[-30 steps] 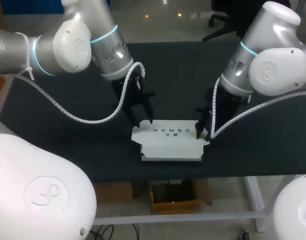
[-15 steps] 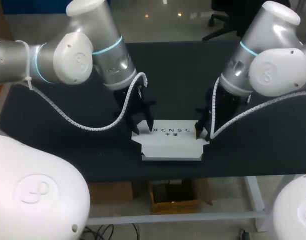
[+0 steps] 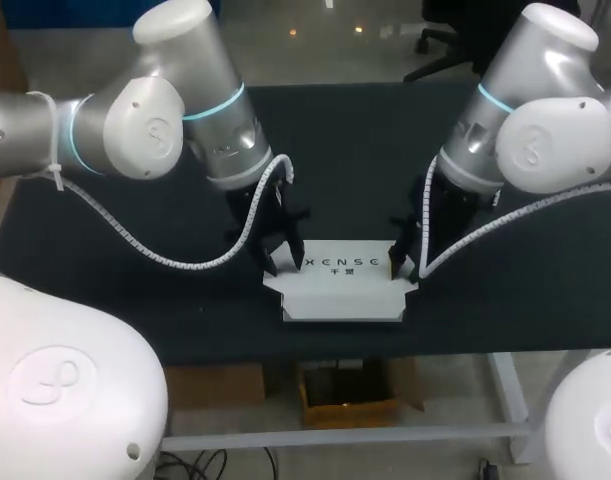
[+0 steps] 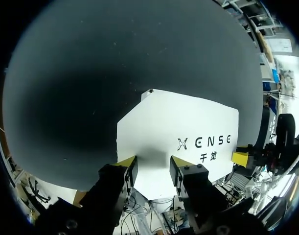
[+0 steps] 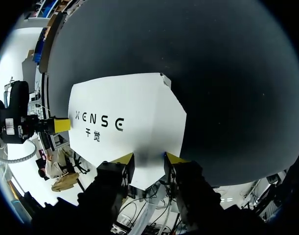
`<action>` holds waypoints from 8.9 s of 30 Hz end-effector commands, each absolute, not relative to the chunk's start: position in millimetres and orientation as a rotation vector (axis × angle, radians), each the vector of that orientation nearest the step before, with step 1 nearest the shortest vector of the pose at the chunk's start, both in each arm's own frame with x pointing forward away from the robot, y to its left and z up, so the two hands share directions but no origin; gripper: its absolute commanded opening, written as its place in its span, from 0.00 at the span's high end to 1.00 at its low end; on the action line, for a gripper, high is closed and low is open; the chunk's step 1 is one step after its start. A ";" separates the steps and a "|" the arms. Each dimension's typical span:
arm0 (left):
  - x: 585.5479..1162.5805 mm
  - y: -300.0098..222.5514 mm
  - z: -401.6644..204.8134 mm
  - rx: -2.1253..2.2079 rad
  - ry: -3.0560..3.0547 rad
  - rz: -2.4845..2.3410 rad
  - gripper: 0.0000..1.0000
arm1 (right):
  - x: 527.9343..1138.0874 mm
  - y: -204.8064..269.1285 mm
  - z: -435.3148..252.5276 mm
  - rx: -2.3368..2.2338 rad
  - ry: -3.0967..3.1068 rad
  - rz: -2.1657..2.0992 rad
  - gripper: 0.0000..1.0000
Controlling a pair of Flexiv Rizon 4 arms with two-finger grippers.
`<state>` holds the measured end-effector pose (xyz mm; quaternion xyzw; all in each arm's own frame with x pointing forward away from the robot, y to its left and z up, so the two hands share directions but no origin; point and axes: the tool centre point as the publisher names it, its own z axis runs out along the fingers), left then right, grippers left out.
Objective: Assemble the packaging by folding the flat box into shape, placing the metal phone stand inside, and closing the box properly
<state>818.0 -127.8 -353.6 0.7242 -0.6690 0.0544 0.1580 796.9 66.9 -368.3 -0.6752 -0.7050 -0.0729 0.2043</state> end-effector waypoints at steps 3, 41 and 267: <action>815.9 -128.6 -357.1 2.075 -1.917 0.164 0.56 | 797.2 68.7 -368.8 -1.887 -1.966 -0.203 0.63; 808.2 -119.4 -370.5 2.083 -1.904 0.408 0.53 | 794.1 68.0 -382.8 -1.966 -1.914 -0.343 0.63; 808.1 -146.2 -367.3 1.743 -1.807 0.689 0.61 | 812.7 83.8 -374.4 -1.833 -1.785 -0.584 0.63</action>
